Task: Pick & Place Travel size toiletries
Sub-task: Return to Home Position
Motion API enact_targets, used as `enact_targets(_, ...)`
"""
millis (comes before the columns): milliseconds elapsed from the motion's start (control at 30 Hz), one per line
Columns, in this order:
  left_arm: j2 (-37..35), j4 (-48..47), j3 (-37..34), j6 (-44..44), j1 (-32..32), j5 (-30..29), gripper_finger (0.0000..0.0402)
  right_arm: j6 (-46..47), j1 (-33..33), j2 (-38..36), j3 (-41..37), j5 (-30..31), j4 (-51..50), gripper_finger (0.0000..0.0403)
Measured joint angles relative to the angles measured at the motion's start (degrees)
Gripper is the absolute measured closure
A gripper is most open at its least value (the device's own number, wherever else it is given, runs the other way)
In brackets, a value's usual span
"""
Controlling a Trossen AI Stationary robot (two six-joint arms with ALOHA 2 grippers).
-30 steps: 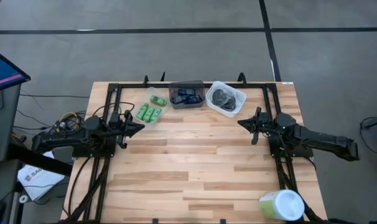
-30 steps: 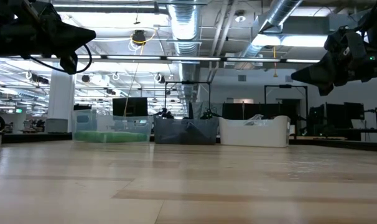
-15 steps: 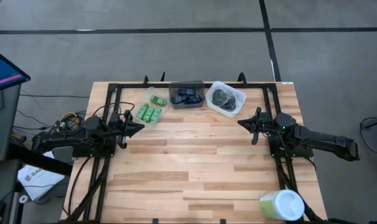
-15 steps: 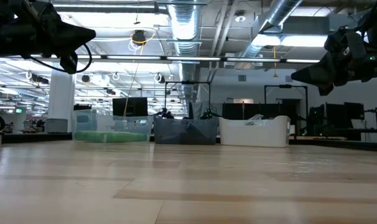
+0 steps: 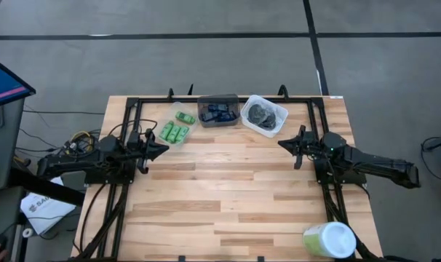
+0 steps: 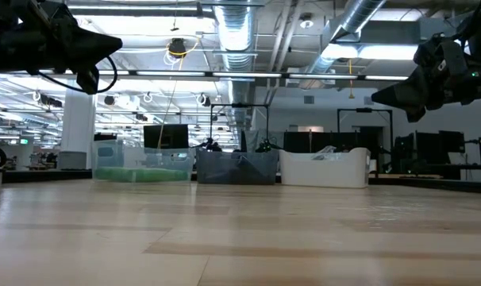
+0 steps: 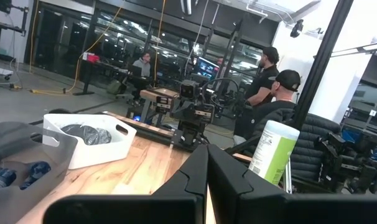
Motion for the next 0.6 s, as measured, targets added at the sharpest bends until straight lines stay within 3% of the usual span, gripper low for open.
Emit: enact_targets(600,0.0,0.7,0.0,0.0,0.0,0.0,0.0401,0.0,0.0,0.0,0.0,0.0,0.0,0.0403)
